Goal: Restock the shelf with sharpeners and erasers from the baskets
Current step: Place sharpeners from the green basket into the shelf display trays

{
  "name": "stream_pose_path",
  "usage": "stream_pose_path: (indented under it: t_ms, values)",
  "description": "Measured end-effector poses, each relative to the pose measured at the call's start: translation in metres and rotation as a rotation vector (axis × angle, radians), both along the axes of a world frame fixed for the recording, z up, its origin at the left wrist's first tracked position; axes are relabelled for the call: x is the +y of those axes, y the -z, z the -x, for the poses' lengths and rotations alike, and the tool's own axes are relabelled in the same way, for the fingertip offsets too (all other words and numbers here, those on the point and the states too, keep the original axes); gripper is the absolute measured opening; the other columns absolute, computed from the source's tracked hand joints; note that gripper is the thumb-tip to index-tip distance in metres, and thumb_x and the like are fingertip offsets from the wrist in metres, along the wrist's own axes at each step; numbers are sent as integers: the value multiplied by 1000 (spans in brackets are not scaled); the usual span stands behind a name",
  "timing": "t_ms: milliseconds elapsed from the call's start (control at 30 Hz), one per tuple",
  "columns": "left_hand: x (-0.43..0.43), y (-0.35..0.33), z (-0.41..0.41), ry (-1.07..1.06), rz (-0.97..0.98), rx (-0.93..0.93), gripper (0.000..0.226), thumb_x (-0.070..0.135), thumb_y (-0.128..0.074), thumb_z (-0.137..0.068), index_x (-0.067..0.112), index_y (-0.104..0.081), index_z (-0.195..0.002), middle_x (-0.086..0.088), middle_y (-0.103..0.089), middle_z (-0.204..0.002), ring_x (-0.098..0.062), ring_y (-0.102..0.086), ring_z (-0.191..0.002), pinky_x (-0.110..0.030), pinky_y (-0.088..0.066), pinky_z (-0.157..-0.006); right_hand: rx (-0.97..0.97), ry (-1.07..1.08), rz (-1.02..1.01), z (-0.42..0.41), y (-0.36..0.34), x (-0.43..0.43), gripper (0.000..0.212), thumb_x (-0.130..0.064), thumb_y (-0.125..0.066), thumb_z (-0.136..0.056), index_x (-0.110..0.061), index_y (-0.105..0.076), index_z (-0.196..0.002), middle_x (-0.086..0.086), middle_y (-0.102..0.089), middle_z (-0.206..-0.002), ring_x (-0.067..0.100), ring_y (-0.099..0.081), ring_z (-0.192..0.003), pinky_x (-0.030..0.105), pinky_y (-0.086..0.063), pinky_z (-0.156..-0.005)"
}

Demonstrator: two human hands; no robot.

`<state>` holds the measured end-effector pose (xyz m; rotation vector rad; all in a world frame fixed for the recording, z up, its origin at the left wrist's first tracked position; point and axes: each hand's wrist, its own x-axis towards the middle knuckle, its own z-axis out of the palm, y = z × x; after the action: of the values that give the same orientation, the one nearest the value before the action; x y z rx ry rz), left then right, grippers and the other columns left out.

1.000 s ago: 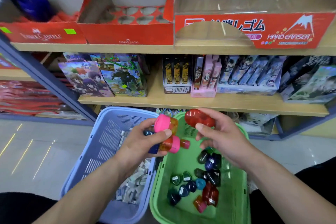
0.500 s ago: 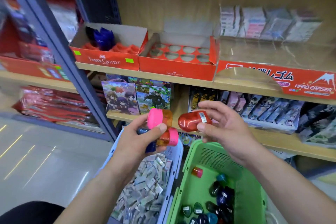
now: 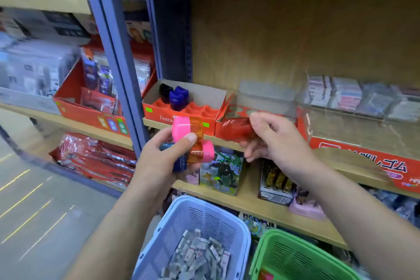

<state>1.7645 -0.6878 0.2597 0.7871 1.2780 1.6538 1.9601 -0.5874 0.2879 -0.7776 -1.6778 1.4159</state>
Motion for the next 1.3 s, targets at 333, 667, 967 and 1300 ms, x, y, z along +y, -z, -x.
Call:
stream_pose_path:
  t_ms: [333, 667, 967, 1300]
  values:
    - [16, 16, 40, -46, 18, -9, 41, 34, -82, -68, 21, -75, -107, -11, -76, -106, -27, -76, -86, -43, -64, -76, -172, 104, -102, 79, -23, 76, 13, -6, -73, -91, -13, -63, -95, 16, -72, -87, 21, -74, -66, 27, -60, -59]
    - [23, 30, 67, -63, 14, -84, 34, 29, -81, -73, 21, -76, -106, -9, -77, -99, -25, -76, -83, -41, -64, -73, -890, 213, -802, 135, -26, 135, 28, -49, -76, -84, -24, -74, -96, 2, -73, -98, 18, -61, -90, 31, -48, -80]
    - [25, 31, 72, -69, 10, -108, 23, 23, -80, -82, 22, -76, -104, -7, -77, -97, -24, -76, -80, -36, -63, -67, -790, 258, -800, 154, -6, 132, 12, -38, -76, -87, -29, -68, -90, -1, -71, -94, 21, -64, -92, 42, -54, -87]
    - [22, 29, 65, -30, 31, -147, 23, 23, -78, -85, 21, -75, -108, -8, -77, -103, -26, -77, -84, -35, -63, -67, -551, 199, -766, 124, -9, 88, 18, -17, -68, -93, -29, -74, -105, -12, -68, -95, 5, -65, -84, 27, -54, -84]
